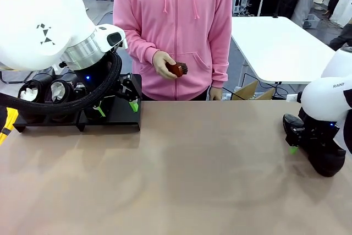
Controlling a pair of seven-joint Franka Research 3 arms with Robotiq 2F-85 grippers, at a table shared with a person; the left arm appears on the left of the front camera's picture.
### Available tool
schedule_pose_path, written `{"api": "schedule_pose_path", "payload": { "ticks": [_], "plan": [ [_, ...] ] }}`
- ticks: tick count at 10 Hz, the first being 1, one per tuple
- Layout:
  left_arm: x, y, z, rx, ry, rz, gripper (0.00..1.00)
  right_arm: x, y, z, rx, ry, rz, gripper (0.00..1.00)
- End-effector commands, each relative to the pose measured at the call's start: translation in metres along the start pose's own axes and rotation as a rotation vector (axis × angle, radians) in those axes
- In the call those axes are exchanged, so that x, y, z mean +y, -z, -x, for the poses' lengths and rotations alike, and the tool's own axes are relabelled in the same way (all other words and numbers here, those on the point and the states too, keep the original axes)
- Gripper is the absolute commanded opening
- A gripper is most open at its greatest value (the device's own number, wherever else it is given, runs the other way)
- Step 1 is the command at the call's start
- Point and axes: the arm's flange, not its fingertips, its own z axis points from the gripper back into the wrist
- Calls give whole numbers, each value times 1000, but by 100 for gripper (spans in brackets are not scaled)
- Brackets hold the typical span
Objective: Organize the shoes by placing them on the stand.
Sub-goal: Pick up one Shoe and place it in the middle of the table.
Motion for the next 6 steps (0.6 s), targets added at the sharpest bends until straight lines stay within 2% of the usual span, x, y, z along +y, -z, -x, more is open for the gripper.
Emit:
{"api": "schedule_pose_path", "payload": {
  "ticks": [1,2,6],
  "plan": [
    [1,-1,-1,-2,-3,5,90,-7,-4,-2,-8,-2,-14,14],
    [1,-1,-1,-2,-3,5,90,-9,-5,-1,-11,5,-15,0],
    [1,-1,-1,-2,-3,5,90,-12,-7,-2,-14,29,-26,0]
  ]
}}
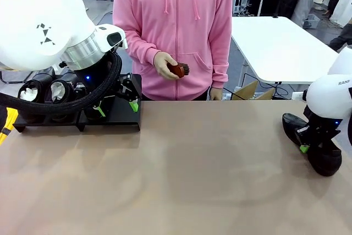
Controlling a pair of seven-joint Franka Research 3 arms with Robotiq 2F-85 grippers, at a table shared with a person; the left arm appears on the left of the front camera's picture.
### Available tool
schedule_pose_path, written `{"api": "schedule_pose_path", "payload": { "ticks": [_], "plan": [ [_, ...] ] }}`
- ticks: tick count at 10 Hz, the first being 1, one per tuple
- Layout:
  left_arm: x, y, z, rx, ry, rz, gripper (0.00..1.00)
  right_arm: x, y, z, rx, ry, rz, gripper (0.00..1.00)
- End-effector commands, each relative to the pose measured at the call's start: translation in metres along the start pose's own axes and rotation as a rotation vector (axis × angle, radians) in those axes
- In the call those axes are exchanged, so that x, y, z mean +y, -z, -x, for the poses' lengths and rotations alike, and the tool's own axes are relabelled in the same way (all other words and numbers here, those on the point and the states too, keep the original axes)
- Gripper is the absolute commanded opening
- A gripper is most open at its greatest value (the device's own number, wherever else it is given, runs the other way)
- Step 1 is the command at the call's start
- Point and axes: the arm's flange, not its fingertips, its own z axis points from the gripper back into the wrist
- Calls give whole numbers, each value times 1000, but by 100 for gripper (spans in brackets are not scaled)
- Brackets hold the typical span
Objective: Organize the shoes by placing them on the stand.
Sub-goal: Pick up one Shoe and place it in the middle of the table.
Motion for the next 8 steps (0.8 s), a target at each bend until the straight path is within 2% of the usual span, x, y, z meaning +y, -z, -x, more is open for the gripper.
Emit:
{"api": "schedule_pose_path", "payload": {
  "ticks": [1,4,6,7,8],
  "plan": [
    [1,-1,-1,-2,-3,5,90,-1,-2,-2,-4,5,-27,0],
    [1,-1,-1,-2,-3,5,90,-3,-4,-2,-1,46,-38,0],
    [1,-1,-1,-2,-3,5,90,8,-37,2,-2,231,-101,0],
    [1,-1,-1,-2,-3,5,90,26,-61,5,-27,282,-212,0],
    [1,-1,-1,-2,-3,5,90,55,-84,13,-80,306,-207,0]
  ]
}}
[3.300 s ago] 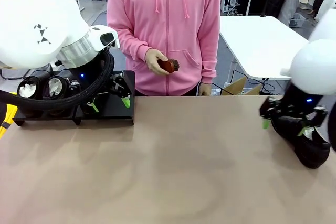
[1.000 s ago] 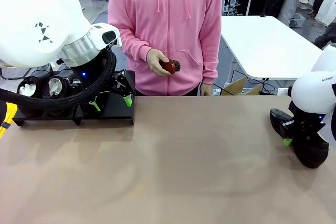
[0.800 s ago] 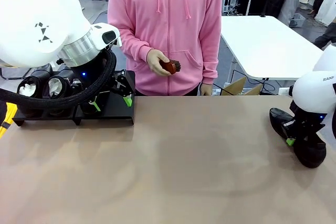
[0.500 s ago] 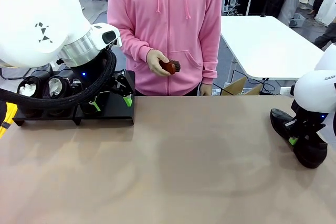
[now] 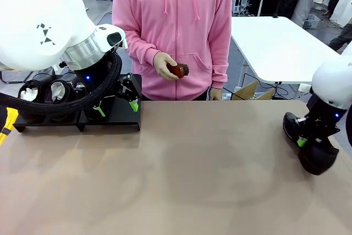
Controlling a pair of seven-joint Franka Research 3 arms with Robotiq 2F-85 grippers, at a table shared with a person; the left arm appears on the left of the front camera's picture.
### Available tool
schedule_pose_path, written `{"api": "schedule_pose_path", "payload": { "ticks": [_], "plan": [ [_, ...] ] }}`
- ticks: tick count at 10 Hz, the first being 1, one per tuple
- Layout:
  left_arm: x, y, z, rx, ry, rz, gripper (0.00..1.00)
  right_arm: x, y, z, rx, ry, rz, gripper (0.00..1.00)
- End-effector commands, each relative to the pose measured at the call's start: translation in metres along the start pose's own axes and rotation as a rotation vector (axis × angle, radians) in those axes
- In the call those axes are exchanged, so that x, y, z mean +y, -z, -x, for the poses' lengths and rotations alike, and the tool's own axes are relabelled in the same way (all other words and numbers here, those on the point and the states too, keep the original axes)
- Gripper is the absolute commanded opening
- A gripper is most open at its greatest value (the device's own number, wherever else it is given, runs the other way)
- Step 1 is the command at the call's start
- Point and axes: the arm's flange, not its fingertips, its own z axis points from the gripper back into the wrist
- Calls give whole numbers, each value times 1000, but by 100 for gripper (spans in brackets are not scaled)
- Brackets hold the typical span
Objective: Organize the shoes by placing them on the stand.
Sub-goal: Pick up one Shoe and place it in the middle of the table.
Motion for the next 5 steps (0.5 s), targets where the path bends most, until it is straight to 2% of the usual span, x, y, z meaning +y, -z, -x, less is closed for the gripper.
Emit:
{"api": "schedule_pose_path", "payload": {
  "ticks": [1,2,3,5],
  "plan": [
    [1,-1,-1,-2,-3,5,90,60,-36,29,-112,28,-33,0],
    [1,-1,-1,-2,-3,5,90,93,-41,47,-129,-26,-53,0],
    [1,-1,-1,-2,-3,5,90,127,-35,63,-118,-23,-116,0],
    [1,-1,-1,-2,-3,5,90,187,-19,96,-174,-97,-51,0]
  ]
}}
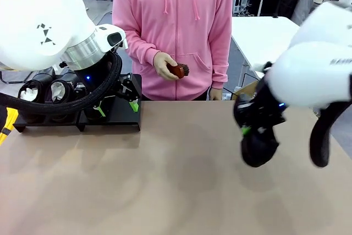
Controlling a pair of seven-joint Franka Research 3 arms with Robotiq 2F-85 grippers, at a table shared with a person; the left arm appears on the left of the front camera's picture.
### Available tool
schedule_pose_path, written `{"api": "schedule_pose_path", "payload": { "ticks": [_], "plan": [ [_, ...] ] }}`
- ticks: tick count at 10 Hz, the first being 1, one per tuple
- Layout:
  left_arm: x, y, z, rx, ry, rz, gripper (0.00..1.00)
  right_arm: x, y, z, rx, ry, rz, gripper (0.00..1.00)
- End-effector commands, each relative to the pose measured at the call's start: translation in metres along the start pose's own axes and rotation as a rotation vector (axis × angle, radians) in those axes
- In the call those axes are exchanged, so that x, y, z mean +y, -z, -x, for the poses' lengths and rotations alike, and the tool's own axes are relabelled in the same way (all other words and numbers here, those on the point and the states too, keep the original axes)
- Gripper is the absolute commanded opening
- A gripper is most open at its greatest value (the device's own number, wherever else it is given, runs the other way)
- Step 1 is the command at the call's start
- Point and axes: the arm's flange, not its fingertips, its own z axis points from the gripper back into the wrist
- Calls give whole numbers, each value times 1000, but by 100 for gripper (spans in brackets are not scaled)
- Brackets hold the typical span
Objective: Organize the shoes by placing them on the stand.
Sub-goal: Pick up one Shoe and place it in the middle of the table.
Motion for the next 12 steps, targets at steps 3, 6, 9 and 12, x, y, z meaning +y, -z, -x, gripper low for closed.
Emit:
{"api": "schedule_pose_path", "payload": {
  "ticks": [3,6,9,12],
  "plan": [
    [1,-1,-1,-2,-4,5,90,77,52,25,-83,-7,50,0],
    [1,-1,-1,-2,-4,5,90,114,78,38,-92,-30,50,0],
    [1,-1,-1,-2,-4,5,90,132,94,40,-29,-104,34,0],
    [1,-1,-1,-2,-4,5,90,140,111,39,39,-77,-7,0]
  ]
}}
